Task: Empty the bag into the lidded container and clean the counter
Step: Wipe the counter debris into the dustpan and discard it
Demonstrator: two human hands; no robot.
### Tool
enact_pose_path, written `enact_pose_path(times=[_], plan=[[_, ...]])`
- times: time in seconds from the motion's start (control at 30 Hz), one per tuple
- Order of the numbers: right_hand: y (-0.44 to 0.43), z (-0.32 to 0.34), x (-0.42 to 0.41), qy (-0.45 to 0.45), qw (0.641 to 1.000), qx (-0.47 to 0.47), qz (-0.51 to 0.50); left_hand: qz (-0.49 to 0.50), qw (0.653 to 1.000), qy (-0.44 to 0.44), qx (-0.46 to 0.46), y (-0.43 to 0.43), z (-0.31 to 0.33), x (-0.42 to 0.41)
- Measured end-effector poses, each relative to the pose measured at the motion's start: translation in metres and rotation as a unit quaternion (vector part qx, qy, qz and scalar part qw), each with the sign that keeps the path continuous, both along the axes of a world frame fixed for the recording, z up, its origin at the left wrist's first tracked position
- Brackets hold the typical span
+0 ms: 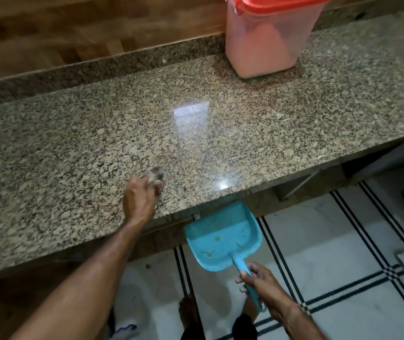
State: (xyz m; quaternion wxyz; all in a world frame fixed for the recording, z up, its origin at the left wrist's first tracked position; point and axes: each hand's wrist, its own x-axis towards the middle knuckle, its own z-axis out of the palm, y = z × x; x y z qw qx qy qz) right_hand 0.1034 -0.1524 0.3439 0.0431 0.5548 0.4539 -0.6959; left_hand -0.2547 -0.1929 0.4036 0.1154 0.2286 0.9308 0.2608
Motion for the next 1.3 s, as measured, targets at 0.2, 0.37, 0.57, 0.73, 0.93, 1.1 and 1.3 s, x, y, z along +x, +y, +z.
enact_pose_path(times=[0.2,0.37,0.57,0.73,0.93,1.1,1.3], plan=[[0.031,-0.007,0.02,0.019,1.0,-0.019,0.01,0.081,0.988,0.087,-0.098,-0.01,0.0,-0.003],[0.06,-0.01,0.033,0.032,0.999,-0.032,0.015,-0.09,0.993,0.08,0.0,0.094,-0.01,0.1],[0.091,-0.004,0.052,0.046,0.998,-0.01,0.042,-0.064,0.996,-0.016,0.064,0.11,0.01,0.088],[0.102,-0.006,0.065,0.056,0.997,-0.025,0.037,0.203,0.977,0.044,-0.056,0.002,0.014,0.016],[0.103,-0.017,0.067,0.061,0.997,-0.039,0.035,0.089,0.983,0.1,-0.128,0.061,-0.005,0.089],[0.103,-0.021,0.062,0.068,0.997,-0.029,0.036,-0.11,0.986,0.097,-0.085,0.155,-0.002,0.177],[0.122,-0.019,0.071,0.066,0.998,-0.011,0.015,-0.041,0.999,-0.003,0.031,0.176,0.012,0.133]])
